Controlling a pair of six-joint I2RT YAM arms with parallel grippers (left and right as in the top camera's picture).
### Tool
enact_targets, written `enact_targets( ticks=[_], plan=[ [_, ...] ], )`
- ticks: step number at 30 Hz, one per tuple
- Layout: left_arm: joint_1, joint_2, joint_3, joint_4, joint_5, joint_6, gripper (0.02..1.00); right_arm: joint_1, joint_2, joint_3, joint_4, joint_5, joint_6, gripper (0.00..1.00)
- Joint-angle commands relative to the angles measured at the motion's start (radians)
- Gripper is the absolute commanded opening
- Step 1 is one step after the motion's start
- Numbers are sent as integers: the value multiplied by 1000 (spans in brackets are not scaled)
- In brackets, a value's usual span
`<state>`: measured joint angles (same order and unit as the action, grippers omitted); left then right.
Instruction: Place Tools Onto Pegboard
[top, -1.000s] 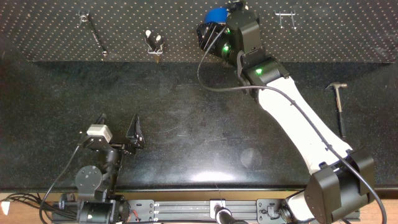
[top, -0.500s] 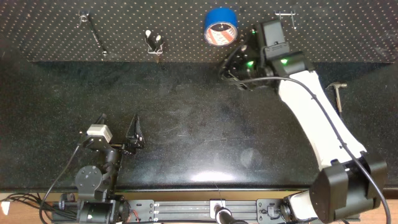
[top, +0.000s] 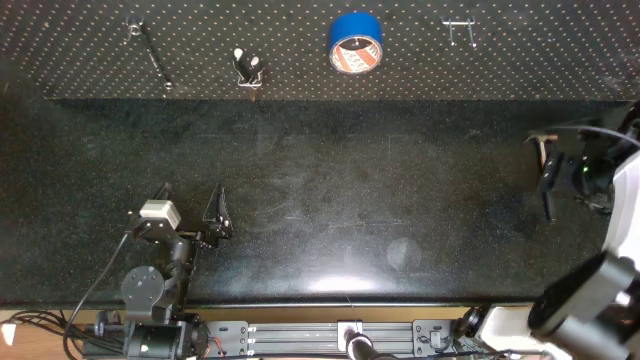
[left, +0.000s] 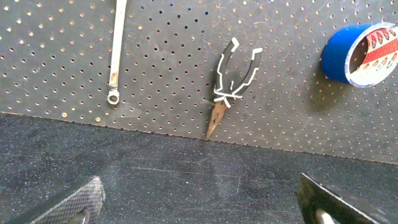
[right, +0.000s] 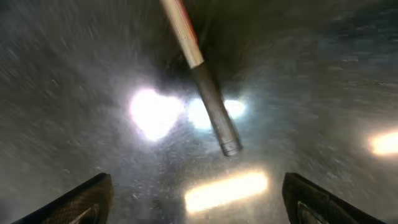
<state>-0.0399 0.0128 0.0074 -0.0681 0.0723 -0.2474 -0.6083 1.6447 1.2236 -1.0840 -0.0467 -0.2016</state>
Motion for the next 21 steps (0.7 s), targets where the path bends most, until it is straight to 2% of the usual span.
enact_targets(
  ticks=[1,4,7,13,17,20,21],
  plan=[
    [0,-9,-2,-6,11,2,996,26,111,-14,-5,12,-285,895],
    [0,-9,-2,-6,11,2,996,18,114,-14,48,19,-358,893],
    [0,-9,-2,-6,11,2,996,18,145,-14,100,160,-395,893],
    [0,-9,-2,-6,11,2,996,23,233,-14,176,162,-399,893],
    [0,-9,-2,-6,11,2,996,23,246,-13,230,90,-399,890],
    [0,-9,-2,-6,11,2,996,23,247,-14,212,-41,-397,884],
    [0,-9,-2,-6,11,2,998,23,251,-14,199,-51,-394,884]
  ],
)
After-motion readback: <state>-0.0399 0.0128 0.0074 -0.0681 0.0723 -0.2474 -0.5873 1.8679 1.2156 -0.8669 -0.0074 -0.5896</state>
